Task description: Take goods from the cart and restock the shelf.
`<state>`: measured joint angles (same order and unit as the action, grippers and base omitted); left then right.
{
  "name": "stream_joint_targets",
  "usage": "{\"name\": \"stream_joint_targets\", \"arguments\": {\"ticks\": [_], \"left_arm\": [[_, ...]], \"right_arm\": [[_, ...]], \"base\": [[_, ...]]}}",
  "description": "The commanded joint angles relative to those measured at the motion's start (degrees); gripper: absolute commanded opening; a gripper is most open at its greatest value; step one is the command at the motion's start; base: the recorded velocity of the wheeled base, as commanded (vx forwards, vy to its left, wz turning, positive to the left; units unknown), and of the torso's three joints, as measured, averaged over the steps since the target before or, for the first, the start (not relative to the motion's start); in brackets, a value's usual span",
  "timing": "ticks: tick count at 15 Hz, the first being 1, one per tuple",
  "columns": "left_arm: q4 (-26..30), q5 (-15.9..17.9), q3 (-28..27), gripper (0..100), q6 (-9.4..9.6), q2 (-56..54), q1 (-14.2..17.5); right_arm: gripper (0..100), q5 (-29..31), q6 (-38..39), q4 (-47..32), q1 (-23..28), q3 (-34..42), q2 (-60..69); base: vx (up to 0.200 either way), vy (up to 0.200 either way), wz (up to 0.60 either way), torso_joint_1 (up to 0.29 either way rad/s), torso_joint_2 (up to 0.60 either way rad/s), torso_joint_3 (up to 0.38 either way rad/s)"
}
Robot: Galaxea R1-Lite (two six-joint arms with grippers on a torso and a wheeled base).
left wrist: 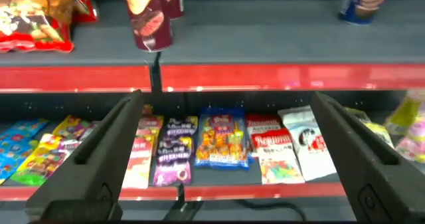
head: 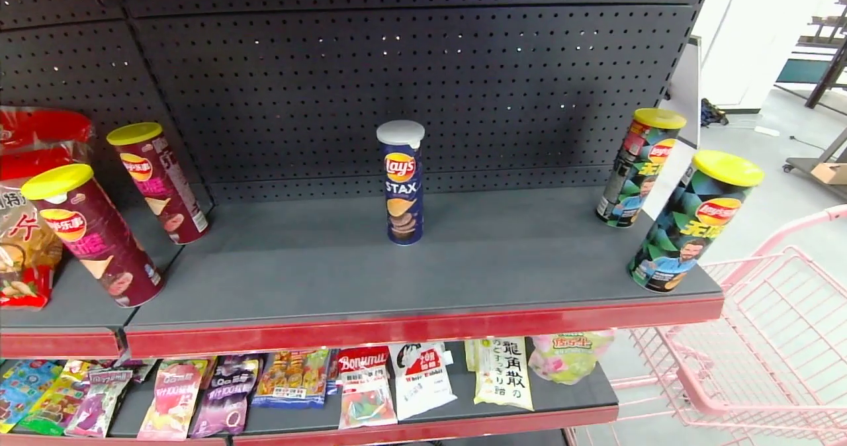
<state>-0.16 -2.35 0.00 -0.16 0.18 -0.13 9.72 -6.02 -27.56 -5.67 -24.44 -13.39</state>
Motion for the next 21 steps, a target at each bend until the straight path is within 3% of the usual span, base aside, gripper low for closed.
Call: {"name": "stream_joint_targets", "arguments": {"ticks": [1, 4, 13, 19, 21], "left_arm": [[0.0, 0.0, 0.0, 100, -0.02, 0.1, 0.1], [0.0, -0.1, 0.0, 100, -0.02, 0.1, 0.1], [0.0, -0.1, 0.0, 100, -0.02, 0.1, 0.1], [0.0, 0.0, 0.0, 100, -0.02, 0.1, 0.1], [0.0, -0.1, 0.0, 100, -0.02, 0.1, 0.1]], "right_arm": [[0, 0.0, 0.0, 0.0, -0.1, 0.0, 0.0], [0, 0.1, 0.0, -0.1, -0.1, 0.1, 0.2], [0, 0.0, 0.0, 0.0, -0.1, 0.9, 0.8], [0, 0.0, -0.1, 0.0, -0.1, 1.3, 0.6], [0, 0.0, -0.1, 0.8, -0.4, 1.9, 0.6]], "base": [[0.200, 0.000, 0.00, 0.017, 0.00, 0.007], [0.200, 0.000, 0.00, 0.010, 0.00, -0.001], [0.000, 0.000, 0.00, 0.000, 0.00, 0.000], [0.000, 0.200, 0.00, 0.002, 0.00, 0.002], [0.000, 0.000, 0.00, 0.000, 0.00, 0.000]]}}
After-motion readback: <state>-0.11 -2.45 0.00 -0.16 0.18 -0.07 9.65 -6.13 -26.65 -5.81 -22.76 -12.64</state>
